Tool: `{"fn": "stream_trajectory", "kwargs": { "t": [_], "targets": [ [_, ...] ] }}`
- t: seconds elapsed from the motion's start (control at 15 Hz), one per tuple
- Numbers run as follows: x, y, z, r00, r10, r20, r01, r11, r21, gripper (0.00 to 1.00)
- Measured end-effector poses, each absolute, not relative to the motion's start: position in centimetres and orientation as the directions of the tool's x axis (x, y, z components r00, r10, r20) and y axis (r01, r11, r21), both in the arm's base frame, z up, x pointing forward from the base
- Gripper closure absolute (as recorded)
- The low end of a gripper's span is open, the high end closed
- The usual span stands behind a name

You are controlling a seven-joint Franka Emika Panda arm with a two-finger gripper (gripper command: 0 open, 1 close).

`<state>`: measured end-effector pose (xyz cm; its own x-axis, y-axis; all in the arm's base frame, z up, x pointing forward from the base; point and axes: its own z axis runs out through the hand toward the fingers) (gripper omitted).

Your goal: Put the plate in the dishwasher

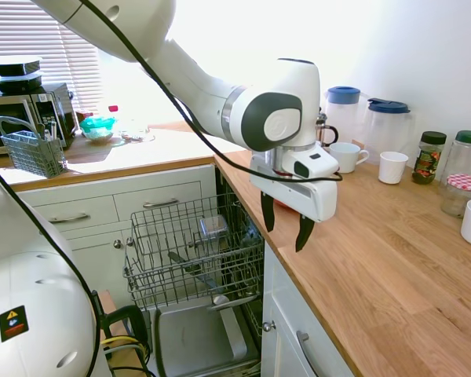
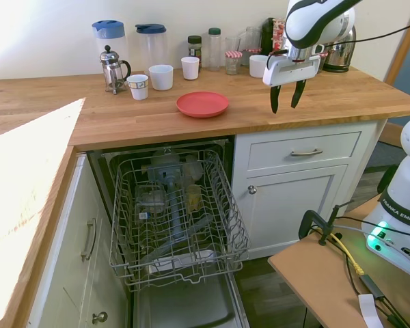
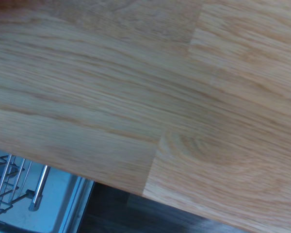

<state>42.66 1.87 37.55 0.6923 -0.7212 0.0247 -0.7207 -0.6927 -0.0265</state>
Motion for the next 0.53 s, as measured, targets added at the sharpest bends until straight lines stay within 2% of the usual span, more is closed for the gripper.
{"fn": "stream_trajectory", "kwargs": {
  "t": [0.27,0.53],
  "targets": [
    [43.6,2.4,38.3,0.677,-0.734,0.044,-0.733,-0.679,-0.048,0.0],
    [48.1,5.0,40.5,0.671,-0.74,0.053,-0.733,-0.672,-0.106,0.0]
  ]
}}
